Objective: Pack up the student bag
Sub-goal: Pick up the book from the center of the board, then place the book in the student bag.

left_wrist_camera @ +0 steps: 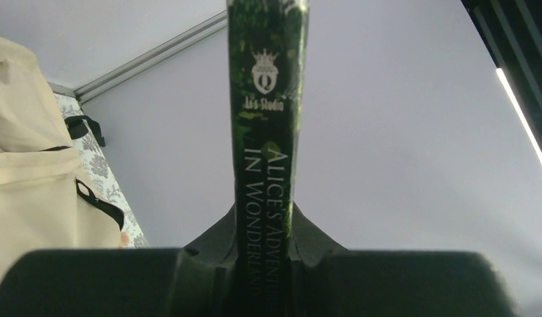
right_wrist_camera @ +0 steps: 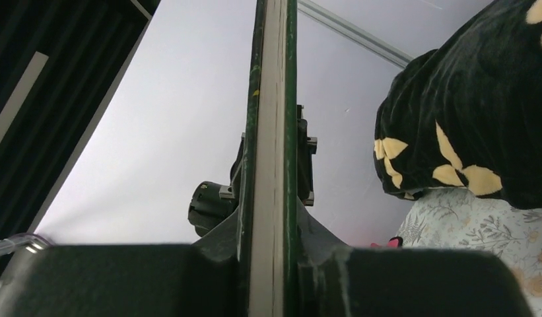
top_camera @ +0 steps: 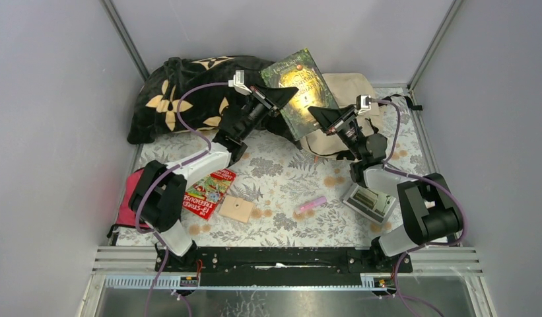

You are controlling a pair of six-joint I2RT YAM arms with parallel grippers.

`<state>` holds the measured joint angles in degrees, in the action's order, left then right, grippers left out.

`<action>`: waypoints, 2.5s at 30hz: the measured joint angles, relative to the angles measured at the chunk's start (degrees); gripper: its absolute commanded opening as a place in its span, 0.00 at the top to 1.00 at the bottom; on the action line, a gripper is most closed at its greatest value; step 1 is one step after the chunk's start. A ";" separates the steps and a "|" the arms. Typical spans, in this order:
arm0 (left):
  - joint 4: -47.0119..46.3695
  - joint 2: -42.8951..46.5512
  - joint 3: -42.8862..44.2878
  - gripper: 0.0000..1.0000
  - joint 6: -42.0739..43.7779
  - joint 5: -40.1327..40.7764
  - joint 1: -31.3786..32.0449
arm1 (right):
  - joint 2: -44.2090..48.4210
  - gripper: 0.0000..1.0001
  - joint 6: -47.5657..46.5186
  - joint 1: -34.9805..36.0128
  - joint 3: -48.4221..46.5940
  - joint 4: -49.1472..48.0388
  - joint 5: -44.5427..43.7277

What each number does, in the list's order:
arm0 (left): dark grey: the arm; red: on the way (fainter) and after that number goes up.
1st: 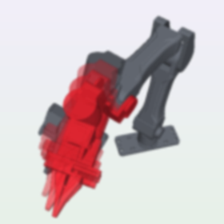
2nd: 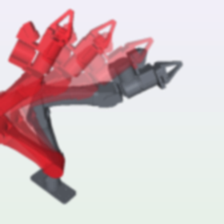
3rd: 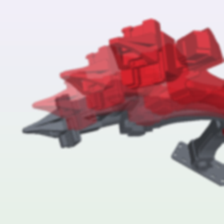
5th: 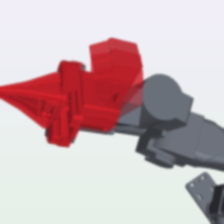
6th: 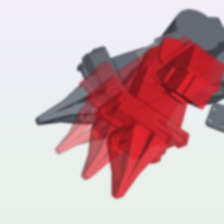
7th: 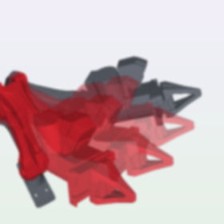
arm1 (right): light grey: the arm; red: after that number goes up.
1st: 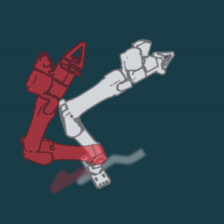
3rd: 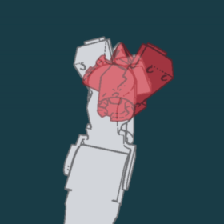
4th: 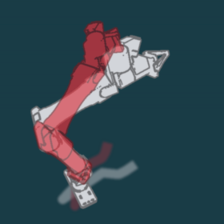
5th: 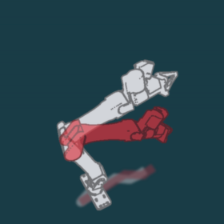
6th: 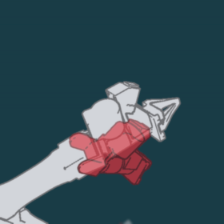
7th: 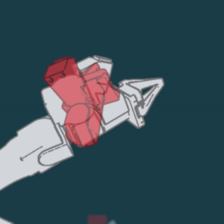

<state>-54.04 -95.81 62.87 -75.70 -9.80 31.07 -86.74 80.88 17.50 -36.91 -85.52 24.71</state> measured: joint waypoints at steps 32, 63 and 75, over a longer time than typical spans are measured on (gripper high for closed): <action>57.16 -22.21 26.49 0.13 83.56 7.56 23.85 | 40.61 1.00 -50.84 -20.17 -17.97 122.25 -43.41; 59.89 -38.84 47.67 1.00 92.30 30.86 24.61 | 45.03 1.00 -50.62 -20.17 -20.79 123.80 -39.98; 62.93 -35.67 54.47 1.00 84.76 24.98 17.16 | 48.11 1.00 -48.46 -20.24 -16.31 122.20 -27.96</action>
<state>8.88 -131.48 117.34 9.06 15.18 48.23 -38.63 32.42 -2.74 -53.21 36.69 -3.25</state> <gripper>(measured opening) 0.010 0.210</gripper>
